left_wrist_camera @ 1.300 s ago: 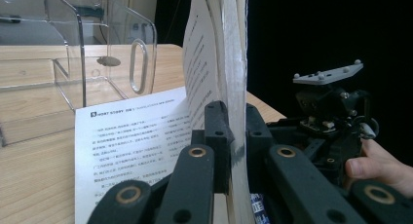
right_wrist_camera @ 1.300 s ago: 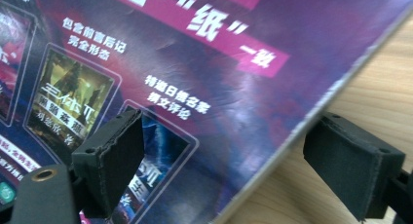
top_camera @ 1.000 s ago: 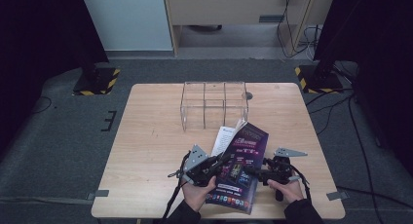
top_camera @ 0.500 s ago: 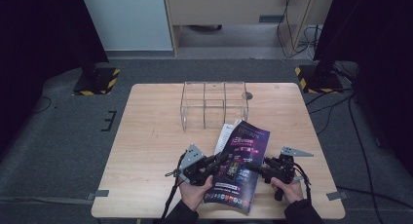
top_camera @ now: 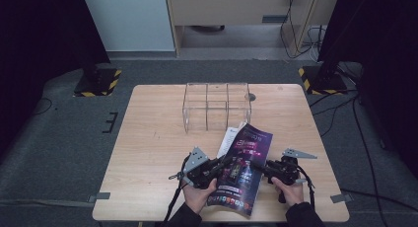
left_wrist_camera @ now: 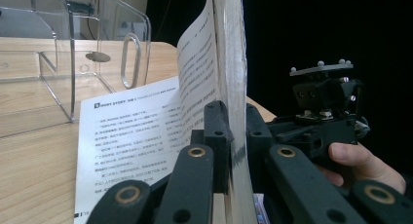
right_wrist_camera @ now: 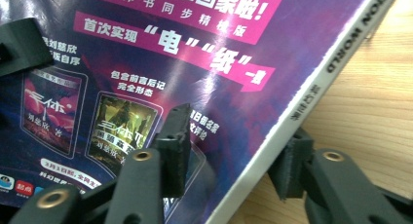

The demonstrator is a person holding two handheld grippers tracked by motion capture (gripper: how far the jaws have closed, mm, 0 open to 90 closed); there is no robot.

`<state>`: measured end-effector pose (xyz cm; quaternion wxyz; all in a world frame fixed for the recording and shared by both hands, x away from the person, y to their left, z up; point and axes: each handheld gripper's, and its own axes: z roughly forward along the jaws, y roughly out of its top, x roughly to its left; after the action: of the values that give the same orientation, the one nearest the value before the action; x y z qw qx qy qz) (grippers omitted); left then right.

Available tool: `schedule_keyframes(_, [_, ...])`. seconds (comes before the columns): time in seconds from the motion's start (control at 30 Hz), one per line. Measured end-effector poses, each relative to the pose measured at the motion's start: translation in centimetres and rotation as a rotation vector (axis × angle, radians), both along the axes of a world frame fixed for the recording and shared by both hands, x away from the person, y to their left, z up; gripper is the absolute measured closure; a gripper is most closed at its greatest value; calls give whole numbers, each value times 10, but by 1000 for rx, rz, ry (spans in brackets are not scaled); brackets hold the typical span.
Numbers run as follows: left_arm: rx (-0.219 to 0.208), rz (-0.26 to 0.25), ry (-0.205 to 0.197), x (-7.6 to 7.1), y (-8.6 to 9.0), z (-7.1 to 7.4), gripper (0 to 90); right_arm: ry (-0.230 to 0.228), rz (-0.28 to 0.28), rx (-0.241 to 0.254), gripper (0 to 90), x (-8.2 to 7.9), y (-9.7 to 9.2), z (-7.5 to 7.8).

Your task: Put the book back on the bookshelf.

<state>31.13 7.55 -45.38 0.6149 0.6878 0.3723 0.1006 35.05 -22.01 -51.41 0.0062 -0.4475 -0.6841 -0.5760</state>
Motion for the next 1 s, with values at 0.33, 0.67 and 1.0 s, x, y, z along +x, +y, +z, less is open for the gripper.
schedule_keyframes(0.33, [63, 24, -3, 3, -2, -1, 838, 35, -32, -13, 714, -3, -1, 6])
schedule_keyframes(0.67, [136, 62, 0, 7, 11, 0, 830, 22, -38, 15, 774, -6, -1, 22])
schedule_keyframes(1.0, [134, 82, 17, 7, 30, -4, 810, 1, -22, 47, 823, -8, 3, 38])
